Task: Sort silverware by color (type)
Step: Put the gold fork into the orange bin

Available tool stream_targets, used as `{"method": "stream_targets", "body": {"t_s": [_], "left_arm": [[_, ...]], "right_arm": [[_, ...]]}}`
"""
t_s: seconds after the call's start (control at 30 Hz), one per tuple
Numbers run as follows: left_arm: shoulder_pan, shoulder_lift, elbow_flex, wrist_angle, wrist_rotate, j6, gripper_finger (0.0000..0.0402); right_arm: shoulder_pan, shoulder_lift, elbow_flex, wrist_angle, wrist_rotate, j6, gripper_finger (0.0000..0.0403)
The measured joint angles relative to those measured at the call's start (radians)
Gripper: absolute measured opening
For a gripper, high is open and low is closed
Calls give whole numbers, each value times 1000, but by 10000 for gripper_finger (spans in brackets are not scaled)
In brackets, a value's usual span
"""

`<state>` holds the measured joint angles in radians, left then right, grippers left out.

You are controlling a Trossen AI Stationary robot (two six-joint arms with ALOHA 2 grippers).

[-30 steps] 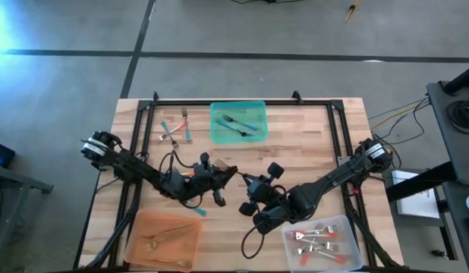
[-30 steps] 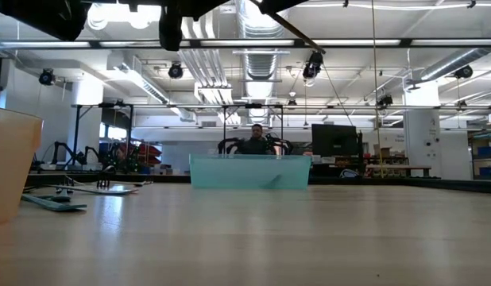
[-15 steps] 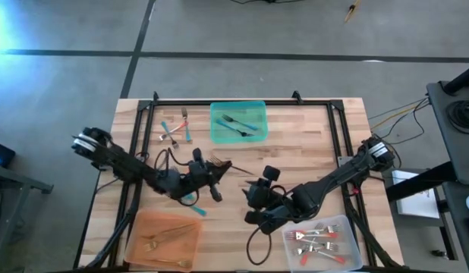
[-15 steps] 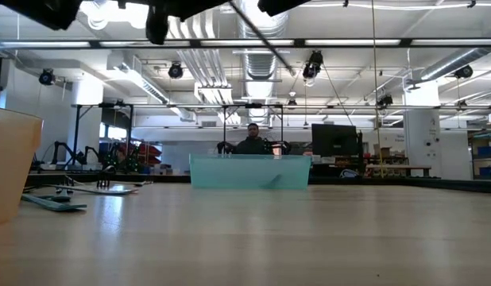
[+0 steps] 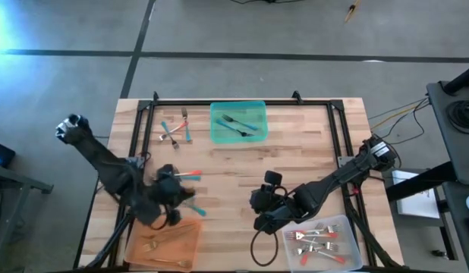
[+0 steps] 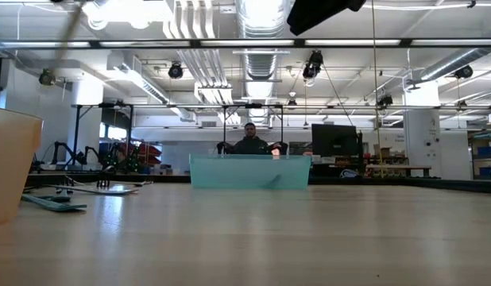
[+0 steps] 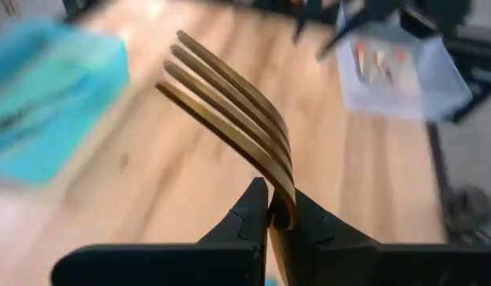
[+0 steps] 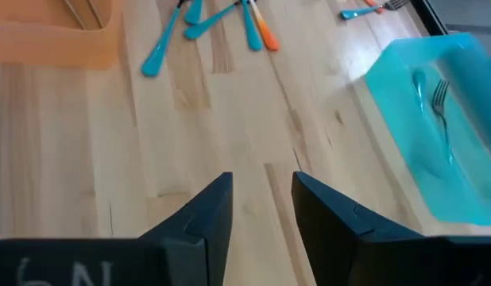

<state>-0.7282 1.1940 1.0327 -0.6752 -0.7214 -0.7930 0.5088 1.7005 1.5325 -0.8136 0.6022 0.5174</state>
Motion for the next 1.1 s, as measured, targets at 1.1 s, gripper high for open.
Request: {"method": "stream_targets", "body": {"t_s": [1.1], "left_arm": [[-171, 681, 631, -832, 734, -242, 7]], "right_arm": [[-8, 3, -9, 3, 12, 33, 92]]}}
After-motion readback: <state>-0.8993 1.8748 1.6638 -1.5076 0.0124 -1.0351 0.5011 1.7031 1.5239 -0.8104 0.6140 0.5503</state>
